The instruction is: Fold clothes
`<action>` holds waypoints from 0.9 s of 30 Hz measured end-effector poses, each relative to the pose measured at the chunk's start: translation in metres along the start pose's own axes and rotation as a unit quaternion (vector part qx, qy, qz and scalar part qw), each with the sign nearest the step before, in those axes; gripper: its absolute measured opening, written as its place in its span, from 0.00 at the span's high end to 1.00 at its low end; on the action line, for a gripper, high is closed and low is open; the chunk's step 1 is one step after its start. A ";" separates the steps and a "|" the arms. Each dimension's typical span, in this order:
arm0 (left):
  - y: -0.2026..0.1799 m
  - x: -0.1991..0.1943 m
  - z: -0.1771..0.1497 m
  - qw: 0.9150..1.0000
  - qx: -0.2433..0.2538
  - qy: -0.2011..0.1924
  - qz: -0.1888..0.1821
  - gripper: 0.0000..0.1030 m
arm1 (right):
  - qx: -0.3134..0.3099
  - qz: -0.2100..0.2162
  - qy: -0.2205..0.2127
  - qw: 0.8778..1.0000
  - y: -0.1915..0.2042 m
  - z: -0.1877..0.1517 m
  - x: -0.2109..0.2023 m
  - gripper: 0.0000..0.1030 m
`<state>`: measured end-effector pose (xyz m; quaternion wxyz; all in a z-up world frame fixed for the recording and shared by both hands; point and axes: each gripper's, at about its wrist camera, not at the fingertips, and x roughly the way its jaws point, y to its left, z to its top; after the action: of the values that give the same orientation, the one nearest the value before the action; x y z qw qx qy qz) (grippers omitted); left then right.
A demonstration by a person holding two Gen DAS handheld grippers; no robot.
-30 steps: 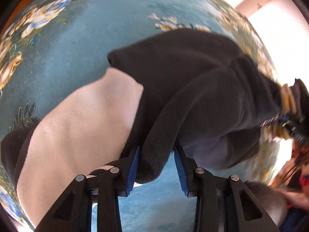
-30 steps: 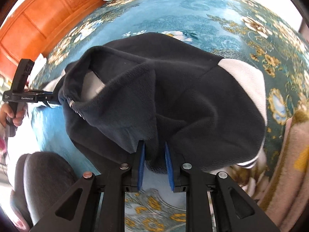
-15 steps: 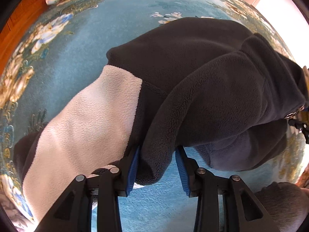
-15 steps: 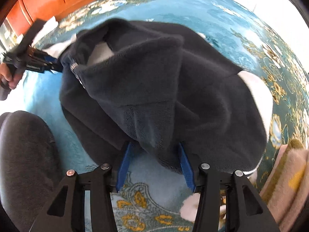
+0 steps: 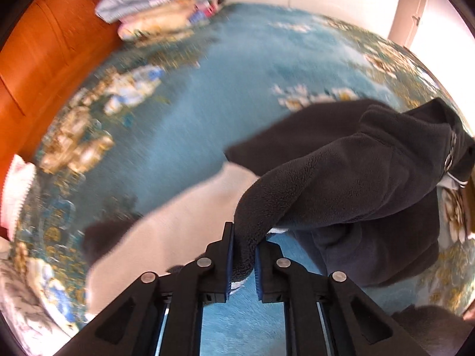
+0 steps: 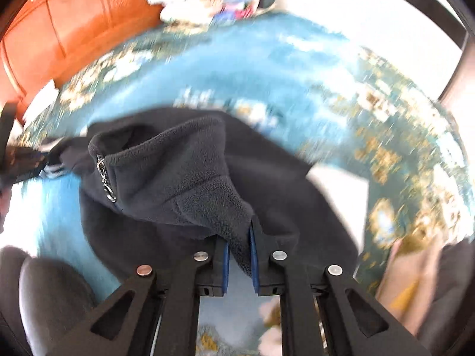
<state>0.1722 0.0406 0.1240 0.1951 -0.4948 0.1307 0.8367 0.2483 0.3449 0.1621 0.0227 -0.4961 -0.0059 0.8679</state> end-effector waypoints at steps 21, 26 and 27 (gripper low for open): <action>0.019 -0.231 0.036 0.966 -0.035 -0.240 0.085 0.90 | 0.062 0.011 -0.239 0.969 -0.007 0.073 -0.202 0.92; 0.017 -0.300 0.019 0.948 -0.036 -0.304 0.091 0.90 | 0.061 0.025 -0.296 0.953 0.001 0.074 -0.262 0.93; 0.017 -0.314 0.015 0.944 -0.036 -0.316 0.092 0.90 | 0.058 0.027 -0.309 0.949 0.004 0.070 -0.276 0.93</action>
<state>0.2894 -0.0299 0.4073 0.1306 -0.1979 0.0768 0.9684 0.3277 0.3296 0.4349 0.0249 -0.2012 0.0513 0.9779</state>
